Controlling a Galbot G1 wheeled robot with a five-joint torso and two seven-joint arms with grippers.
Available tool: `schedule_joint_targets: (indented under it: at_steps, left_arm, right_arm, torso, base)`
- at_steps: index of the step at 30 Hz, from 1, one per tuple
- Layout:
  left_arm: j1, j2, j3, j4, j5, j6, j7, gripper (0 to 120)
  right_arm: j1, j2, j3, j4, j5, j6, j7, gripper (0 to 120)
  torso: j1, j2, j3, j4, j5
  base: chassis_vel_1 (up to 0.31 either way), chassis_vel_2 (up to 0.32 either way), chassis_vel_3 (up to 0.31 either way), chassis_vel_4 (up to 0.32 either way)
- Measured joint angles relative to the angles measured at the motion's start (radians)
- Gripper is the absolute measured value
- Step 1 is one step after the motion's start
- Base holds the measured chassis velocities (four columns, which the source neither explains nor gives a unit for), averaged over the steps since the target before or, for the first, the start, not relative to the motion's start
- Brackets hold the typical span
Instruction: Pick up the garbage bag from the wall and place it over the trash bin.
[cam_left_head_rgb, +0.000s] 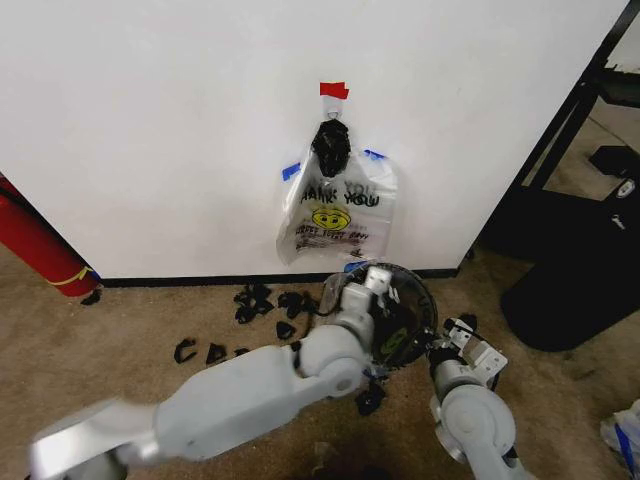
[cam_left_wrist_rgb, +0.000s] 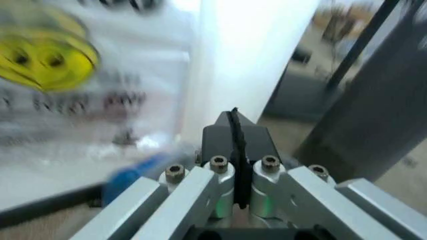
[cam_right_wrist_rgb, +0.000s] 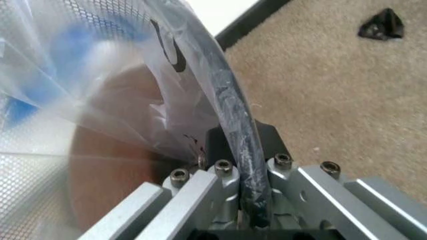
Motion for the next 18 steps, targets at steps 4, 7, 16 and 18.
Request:
schedule_joint_targets:
  at_steps: [4,7,16,18]
  left_arm:
    - [0.12,0.071,-0.124,-0.055,0.088,-0.106,0.07,0]
    - [0.255,0.116,-0.28,-0.098,0.135,-0.151,0.104,0]
    - [0.673,0.121,-0.599,-0.168,0.309,-0.289,0.171,0]
    - [0.781,0.086,-0.679,-0.182,0.379,-0.338,0.178,0]
  right_arm:
    - [0.002,-0.028,0.015,0.006,0.037,-0.099,-0.008,0]
    - [0.009,-0.05,0.022,0.011,0.098,-0.175,-0.015,0]
    - [0.089,-0.101,0.009,-0.002,0.335,-0.31,0.048,0]
    - [0.12,-0.116,-0.014,-0.035,0.339,-0.318,0.048,0]
  torso:
    - [0.0,0.0,0.0,0.0005,0.0001]
    - [0.0,0.0,0.0,0.0002,0.0001]
    - [0.0,0.0,0.0,0.0008,0.0]
    - [0.0,0.0,0.0,0.0007,-0.0001]
  base:
    - [0.0,0.0,0.0,0.0]
    - [0.0,0.0,0.0,0.0]
    - [0.0,0.0,0.0,0.0]
    - [0.0,0.0,0.0,0.0]
